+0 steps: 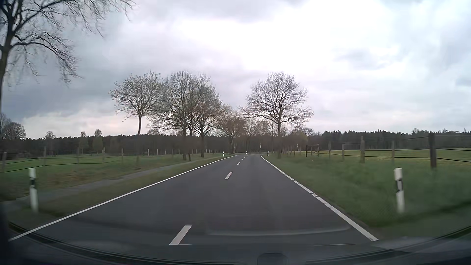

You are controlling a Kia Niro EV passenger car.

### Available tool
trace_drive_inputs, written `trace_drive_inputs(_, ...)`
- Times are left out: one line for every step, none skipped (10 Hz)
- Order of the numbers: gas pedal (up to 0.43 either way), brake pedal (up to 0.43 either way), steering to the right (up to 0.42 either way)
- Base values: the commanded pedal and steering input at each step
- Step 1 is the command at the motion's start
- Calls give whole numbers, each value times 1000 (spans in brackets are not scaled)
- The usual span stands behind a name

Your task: Follow the waypoints while adhering to traffic rules and regulations

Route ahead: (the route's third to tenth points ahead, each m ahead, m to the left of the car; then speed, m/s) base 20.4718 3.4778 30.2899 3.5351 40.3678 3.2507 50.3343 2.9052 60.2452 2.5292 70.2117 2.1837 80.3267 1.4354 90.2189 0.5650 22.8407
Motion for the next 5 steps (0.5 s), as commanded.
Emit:
trace_drive_inputs(79, 0, 0)
trace_drive_inputs(98, 0, 0)
trace_drive_inputs(98, 0, -1)
trace_drive_inputs(98, 0, -1)
trace_drive_inputs(98, 0, -1)
